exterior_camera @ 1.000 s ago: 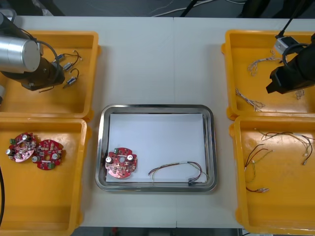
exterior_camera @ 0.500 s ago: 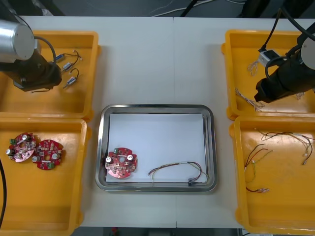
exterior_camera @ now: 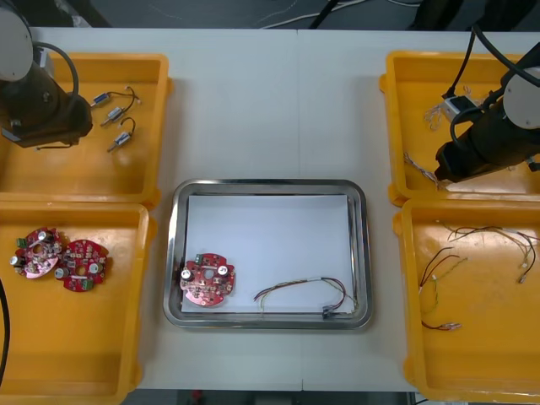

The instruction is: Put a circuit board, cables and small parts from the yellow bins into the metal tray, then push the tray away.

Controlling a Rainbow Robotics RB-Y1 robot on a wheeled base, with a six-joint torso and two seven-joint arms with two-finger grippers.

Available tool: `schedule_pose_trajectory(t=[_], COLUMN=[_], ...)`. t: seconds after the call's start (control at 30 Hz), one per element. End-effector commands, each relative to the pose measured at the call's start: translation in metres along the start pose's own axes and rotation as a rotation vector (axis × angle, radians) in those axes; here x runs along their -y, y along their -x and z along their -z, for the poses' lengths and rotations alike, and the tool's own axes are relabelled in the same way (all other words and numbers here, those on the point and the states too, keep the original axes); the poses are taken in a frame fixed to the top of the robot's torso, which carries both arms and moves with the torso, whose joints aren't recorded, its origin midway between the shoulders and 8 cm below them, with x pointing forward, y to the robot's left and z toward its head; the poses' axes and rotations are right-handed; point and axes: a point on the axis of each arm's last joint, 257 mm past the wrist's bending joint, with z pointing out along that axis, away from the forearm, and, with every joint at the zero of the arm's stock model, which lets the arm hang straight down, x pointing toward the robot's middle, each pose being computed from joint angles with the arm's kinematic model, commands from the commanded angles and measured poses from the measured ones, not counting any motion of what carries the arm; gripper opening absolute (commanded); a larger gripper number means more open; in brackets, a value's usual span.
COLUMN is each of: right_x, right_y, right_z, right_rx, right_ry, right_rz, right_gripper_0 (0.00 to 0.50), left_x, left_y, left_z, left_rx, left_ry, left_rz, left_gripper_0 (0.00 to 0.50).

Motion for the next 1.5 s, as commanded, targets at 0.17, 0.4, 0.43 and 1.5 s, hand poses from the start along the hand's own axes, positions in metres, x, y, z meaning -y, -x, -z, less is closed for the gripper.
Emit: schedule_pose_trajectory(t=[0.17,0.4,0.43,1.5], right_x=[-0.015,-0.020,-0.020,-0.016], right_y=[0.022,0.021,0.021,0.030], right_z=[-0.006,-0.020,-0.021,-0.005], right_rx=[0.042,0.042,0.041,0.071], right_ry=[0.012,-0.014,-0.014,-0.001], right_rz=[0.016,0.037,0.036,0.043], right_gripper_0=[0.449,0.435,0.435,0.000], left_x=[-0.017,-0.019,-0.019,-0.022], left_y=[0.027,0.023,0.023,0.000], left_z=[0.023,0.019,0.019,-0.066], left_rx=[0.095,0.089,0.090,0.123], left_ry=[0.000,-0.002,-0.003,-0.038], left_rz=[0.067,0.055,0.055,0.015], left_gripper_0=[0.000,0.000,0.000,0.000])
